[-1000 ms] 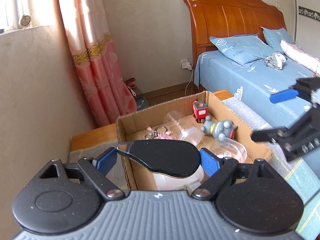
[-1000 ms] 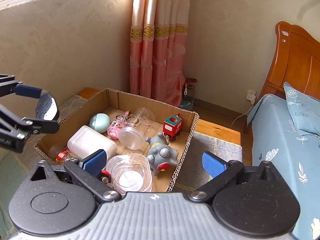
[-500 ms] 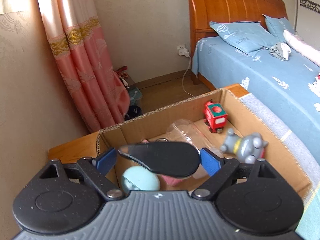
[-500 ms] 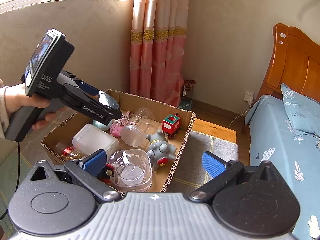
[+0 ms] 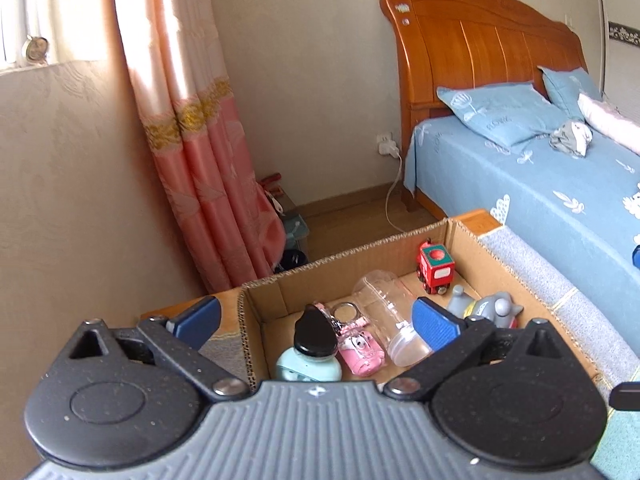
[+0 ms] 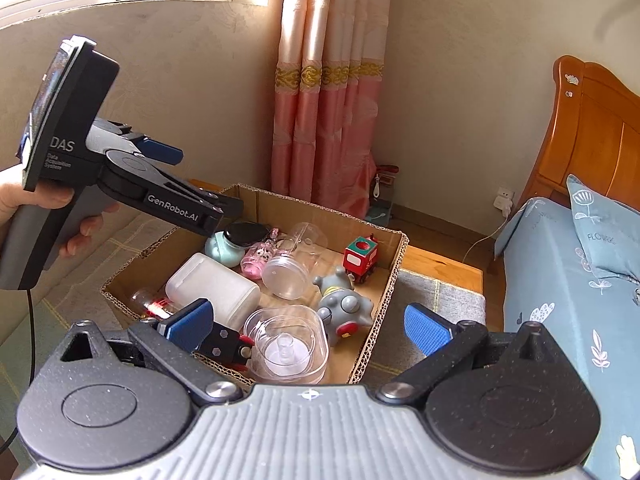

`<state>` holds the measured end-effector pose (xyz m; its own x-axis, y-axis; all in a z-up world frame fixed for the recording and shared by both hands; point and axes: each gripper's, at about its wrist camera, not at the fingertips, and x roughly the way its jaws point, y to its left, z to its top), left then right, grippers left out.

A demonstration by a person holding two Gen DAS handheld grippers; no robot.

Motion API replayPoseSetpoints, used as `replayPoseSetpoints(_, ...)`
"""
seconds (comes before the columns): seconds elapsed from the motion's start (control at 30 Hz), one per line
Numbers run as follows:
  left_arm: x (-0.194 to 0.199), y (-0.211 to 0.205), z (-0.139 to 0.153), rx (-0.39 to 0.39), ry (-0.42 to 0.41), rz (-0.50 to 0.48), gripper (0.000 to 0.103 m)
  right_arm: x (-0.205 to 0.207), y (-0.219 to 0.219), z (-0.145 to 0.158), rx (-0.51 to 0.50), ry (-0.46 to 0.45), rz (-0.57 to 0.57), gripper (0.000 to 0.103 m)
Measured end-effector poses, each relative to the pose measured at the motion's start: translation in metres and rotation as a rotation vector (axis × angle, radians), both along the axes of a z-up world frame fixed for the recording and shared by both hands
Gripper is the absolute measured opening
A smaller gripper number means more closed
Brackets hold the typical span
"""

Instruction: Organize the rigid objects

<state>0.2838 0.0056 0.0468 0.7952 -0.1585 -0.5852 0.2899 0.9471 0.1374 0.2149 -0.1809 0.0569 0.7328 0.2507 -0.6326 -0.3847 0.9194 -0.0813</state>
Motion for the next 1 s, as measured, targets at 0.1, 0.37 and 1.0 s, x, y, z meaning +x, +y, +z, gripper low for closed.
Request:
replayPoseSetpoints(0.1, -0.014, 0.005, 0.007, -0.022, -0.020, 0.020, 0.102, -0.002, 0.003, 0.003, -0.005, 0.002, -0.010, 0.103)
replayPoseSetpoints(0.37, -0.068, 0.006, 0.019, 0.019, -0.006, 0.097, 0.102, -0.009, 0.006, 0.001, -0.019, 0.039, -0.108, 0.103)
replayPoseSetpoints(1.0, -0.169, 0.006, -0.012, -0.064, 0.161, 0.254, 0.102, -0.087, 0.015, -0.034, 0.030, 0.175, -0.378, 0.103)
